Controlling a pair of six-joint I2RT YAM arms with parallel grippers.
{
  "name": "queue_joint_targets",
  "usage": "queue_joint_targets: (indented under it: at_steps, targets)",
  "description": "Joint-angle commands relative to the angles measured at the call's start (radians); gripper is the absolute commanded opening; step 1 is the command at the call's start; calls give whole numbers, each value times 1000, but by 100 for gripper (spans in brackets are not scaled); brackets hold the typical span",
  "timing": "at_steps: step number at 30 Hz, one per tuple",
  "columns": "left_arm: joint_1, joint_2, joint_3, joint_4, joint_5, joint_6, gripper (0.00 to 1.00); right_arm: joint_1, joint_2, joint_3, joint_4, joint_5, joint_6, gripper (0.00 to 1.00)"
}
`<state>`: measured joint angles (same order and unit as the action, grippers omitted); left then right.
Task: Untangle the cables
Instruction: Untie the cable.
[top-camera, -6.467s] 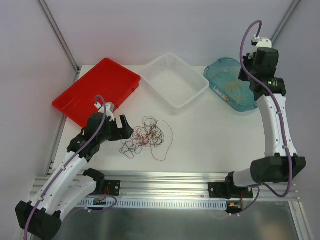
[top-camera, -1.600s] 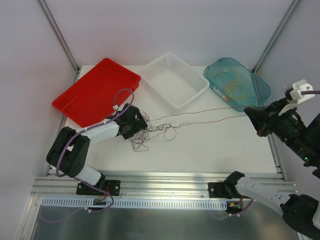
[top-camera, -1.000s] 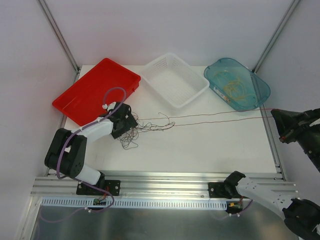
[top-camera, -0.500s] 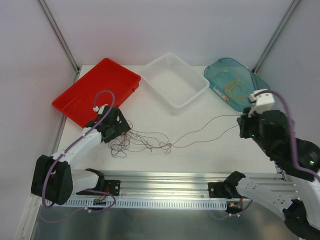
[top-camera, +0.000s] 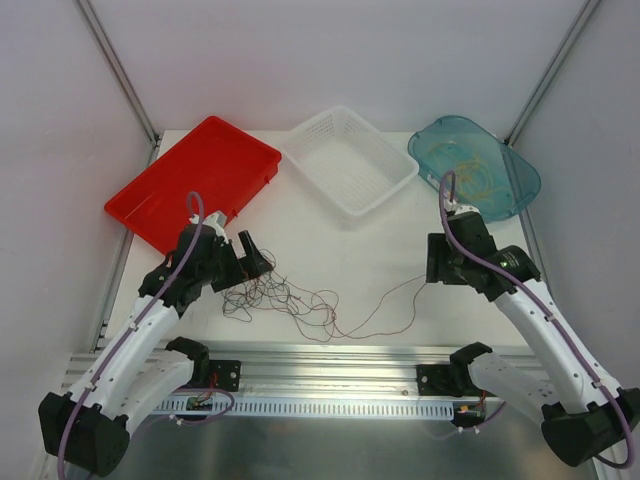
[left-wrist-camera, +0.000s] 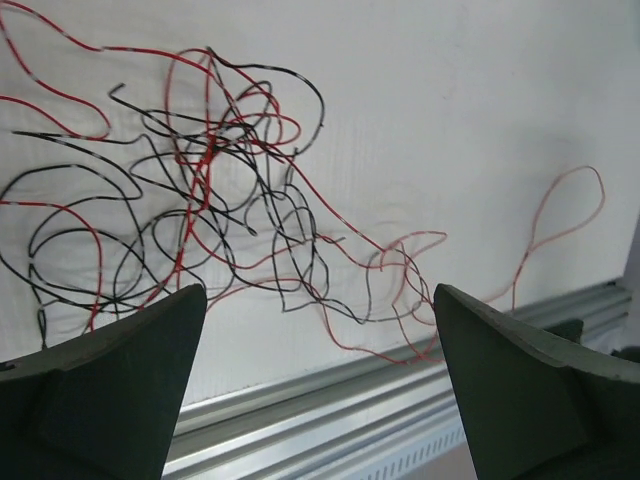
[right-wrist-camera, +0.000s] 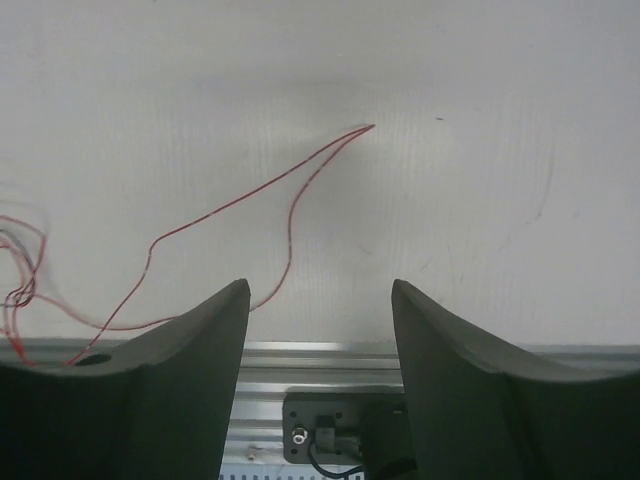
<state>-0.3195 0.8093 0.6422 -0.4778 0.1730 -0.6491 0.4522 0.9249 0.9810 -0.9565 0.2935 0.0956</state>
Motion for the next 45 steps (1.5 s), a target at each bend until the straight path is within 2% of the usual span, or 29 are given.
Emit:
queue_joint_targets:
  at_steps: [1,6,7,9,10,16,23,27,36,42,43,45]
  targets:
    - [-3,-41,14,-36,146,11,99,22,-14,51,88,-193,-36,63]
    - [-114,-19,10,-35,137,-62,99,129,-24,35,191,-394,-91,64]
    - [-181,0,13,-35,88,-78,99,135,-2,16,197,-454,-91,64]
    - [-249,31,19,-33,30,-119,99,164,21,-7,231,-478,-88,63]
    - [-300,74,31,-31,7,-127,99,177,46,-19,251,-503,-74,62]
    - [-407,256,94,-16,-110,-185,94,244,143,-139,484,-648,70,59]
    - [-454,448,146,10,-168,-245,87,390,268,-196,668,-550,294,57]
    - [-454,533,151,37,-208,-256,82,448,336,-202,700,-481,397,53]
    - [-454,633,149,68,-230,-262,78,565,509,-168,694,-360,477,41]
    - [-454,663,139,74,-259,-254,77,569,534,-171,682,-301,458,25]
    - [-452,666,134,74,-263,-251,76,571,531,-168,676,-286,449,14]
    - [-443,669,128,74,-276,-250,76,569,506,-154,635,-237,417,2]
